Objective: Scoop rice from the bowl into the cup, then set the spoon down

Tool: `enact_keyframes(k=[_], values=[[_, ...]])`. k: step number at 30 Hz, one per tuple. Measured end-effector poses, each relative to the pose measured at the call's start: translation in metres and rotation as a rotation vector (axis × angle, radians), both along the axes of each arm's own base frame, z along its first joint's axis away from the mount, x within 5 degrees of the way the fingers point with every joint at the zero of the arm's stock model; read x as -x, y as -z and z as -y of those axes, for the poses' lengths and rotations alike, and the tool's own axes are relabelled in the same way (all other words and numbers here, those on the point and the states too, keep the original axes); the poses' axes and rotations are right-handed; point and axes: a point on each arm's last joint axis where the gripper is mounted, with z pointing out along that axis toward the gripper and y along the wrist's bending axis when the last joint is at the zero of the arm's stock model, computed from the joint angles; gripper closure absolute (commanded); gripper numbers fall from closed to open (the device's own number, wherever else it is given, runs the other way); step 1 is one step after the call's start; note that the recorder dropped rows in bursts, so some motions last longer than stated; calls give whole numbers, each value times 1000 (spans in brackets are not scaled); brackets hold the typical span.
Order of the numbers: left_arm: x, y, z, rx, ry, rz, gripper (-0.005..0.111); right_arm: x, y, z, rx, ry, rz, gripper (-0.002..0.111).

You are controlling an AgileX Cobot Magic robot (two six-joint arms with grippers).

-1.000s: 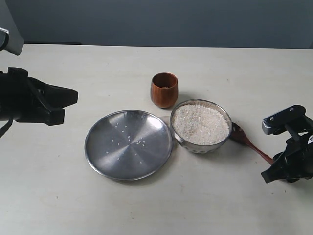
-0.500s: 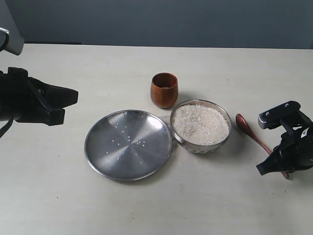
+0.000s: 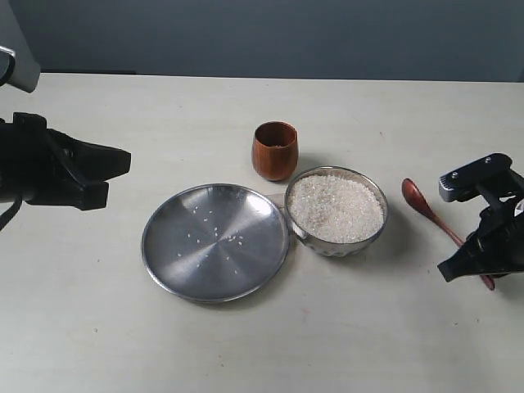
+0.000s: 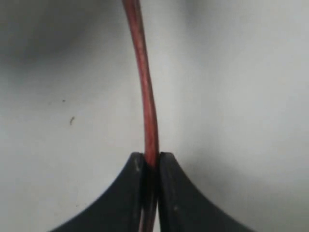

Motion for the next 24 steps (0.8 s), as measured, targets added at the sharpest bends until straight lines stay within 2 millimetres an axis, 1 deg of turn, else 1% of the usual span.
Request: enact_keyframes(k=[7,10,18,24], values=[[0,0,0,2,3,-1,106,-8,-5,19,167,177,102,109],[0,0,0,2,3,-1,106,-9,-7,24,205,238,131,109],[0,0,0,3,5,-1,106,-10,-7,25,201,283,148,109],[0,0,0,3,5,-1,106,-9,-6,21,144,295,137,109]])
